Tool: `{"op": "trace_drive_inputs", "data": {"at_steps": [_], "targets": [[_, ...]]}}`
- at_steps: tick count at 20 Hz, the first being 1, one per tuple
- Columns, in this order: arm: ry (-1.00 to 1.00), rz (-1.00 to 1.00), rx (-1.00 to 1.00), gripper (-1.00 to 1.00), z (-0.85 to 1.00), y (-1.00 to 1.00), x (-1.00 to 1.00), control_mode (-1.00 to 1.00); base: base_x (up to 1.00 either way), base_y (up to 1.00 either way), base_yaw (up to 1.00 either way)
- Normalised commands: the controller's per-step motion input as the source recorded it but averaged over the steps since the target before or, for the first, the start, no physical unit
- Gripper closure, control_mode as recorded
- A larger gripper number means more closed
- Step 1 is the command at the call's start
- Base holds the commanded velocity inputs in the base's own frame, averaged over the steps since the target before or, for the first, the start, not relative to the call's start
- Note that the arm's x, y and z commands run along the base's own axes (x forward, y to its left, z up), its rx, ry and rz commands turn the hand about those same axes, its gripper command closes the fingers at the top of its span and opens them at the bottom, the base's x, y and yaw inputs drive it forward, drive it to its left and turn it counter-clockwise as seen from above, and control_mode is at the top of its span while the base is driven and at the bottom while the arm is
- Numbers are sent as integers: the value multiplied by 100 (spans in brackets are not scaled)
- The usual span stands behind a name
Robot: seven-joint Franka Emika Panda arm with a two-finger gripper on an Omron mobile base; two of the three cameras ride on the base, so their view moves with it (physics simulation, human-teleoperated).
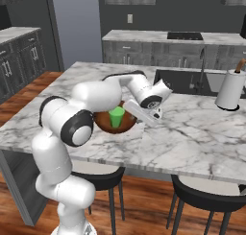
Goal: Place the cup inside the bowl on the dining table and move the bowl to any counter.
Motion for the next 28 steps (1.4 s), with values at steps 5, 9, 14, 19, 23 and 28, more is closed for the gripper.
{"op": "trace_drive_inputs", "data": {"at_steps": [5,9,14,19,23,28], "targets": [[0,0,-3,100,34,0,-19,-100,0,0,0],[0,0,-1,100,29,0,-34,-100,0,0,0],[0,0,0,100,29,0,-34,-100,0,0,0],[1,0,-1,100,32,0,-24,-100,0,0,0],[2,0,-2,100,31,0,-21,-100,0,0,0],[3,0,-1,100,26,0,-28,-100,0,0,0]]}}
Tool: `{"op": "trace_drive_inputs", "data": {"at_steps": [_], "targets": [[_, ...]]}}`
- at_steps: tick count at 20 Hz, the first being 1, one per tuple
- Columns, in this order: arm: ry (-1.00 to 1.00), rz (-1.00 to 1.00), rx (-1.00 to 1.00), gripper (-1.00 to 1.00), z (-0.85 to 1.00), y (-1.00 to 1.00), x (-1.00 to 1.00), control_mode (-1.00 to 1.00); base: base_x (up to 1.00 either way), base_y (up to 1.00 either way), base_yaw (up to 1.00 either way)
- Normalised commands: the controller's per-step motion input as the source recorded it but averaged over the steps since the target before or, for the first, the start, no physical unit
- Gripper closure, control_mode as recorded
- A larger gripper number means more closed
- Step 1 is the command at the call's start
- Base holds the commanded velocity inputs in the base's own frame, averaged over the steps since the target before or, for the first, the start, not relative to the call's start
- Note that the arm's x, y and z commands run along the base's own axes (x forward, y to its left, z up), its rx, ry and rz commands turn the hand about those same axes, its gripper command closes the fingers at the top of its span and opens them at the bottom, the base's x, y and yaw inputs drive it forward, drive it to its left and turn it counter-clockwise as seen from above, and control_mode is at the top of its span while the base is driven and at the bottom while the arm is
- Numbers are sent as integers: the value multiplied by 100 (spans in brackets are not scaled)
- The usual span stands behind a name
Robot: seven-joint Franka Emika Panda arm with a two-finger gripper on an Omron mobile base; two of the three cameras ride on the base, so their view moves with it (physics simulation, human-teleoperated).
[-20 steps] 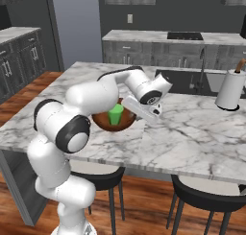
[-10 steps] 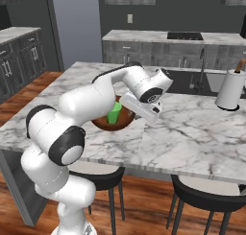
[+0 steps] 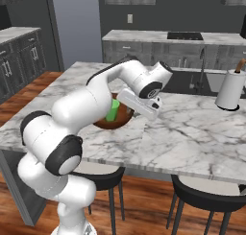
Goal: Place the cup inside the bowl on the dining table and move the bowl to any counter.
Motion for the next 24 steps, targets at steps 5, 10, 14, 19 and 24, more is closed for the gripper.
{"op": "trace_drive_inputs", "data": {"at_steps": [5,10,14,19,24], "targets": [[1,0,0,100,6,0,-45,-100,0,0,0],[0,0,0,100,0,3,-37,-100,0,0,0],[0,0,0,100,0,0,0,-100,0,0,0],[0,0,0,100,0,0,0,-100,0,0,0],[0,0,0,100,0,0,0,100,0,0,0]]}}
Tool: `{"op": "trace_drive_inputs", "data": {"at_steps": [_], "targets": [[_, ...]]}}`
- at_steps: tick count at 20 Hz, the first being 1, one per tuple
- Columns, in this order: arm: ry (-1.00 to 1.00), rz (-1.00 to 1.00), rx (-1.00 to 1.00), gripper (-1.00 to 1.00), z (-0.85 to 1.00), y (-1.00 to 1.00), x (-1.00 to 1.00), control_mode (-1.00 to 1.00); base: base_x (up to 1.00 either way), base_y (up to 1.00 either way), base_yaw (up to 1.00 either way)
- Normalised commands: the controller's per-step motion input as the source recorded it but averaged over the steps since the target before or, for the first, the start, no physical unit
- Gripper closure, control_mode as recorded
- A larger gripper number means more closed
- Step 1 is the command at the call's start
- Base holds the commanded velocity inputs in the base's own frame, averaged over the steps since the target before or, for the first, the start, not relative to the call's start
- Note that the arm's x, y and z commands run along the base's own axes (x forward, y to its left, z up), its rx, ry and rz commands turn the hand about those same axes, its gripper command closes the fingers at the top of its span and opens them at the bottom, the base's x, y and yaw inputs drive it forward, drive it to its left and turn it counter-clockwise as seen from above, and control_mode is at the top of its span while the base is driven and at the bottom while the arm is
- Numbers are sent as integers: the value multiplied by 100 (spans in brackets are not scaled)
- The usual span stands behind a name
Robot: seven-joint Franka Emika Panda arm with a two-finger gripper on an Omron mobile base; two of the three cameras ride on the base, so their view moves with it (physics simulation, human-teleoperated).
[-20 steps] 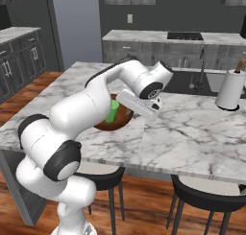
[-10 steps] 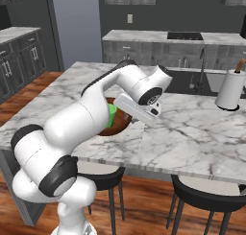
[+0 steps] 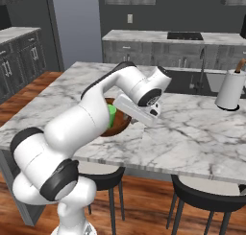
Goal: Place the cup inside the bowl on the dining table and move the bowl to any counter.
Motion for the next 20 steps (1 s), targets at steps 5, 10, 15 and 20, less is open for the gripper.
{"op": "trace_drive_inputs", "data": {"at_steps": [5,10,15,20], "targets": [[0,0,0,100,0,0,0,100,-21,0,0],[0,0,0,100,0,0,0,100,-60,0,0],[0,0,0,100,0,0,0,100,-54,2,0],[0,0,0,100,0,0,0,100,-35,36,0]]}}
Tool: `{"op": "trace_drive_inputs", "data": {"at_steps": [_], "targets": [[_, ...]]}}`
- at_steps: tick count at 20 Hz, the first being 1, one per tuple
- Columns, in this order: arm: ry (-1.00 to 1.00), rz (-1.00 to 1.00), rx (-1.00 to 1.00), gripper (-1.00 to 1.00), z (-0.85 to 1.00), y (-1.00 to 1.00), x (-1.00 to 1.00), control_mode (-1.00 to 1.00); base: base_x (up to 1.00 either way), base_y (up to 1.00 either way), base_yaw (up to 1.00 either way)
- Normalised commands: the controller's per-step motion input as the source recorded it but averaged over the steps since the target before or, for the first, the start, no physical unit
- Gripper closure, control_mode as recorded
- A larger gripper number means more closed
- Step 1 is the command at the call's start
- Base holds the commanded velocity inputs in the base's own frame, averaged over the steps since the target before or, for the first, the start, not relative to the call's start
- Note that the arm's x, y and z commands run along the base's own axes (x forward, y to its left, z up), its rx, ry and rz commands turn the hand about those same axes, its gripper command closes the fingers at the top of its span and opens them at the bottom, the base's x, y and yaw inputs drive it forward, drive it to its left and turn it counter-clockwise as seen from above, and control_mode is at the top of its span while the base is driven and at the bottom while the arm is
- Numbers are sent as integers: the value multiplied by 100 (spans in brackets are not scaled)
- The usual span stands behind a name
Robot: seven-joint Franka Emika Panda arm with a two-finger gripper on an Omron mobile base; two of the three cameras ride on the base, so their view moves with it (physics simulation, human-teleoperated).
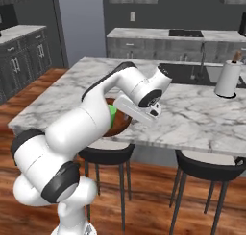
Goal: Place the cup inside the bowl on the dining table and move the bowl to any counter.
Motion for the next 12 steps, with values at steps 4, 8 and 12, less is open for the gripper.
{"op": "trace_drive_inputs", "data": {"at_steps": [4,8,12], "targets": [[0,0,0,100,0,0,0,100,-29,63,0],[0,0,0,100,0,0,0,100,-15,73,0],[0,0,0,100,0,0,0,100,-5,81,0]]}}
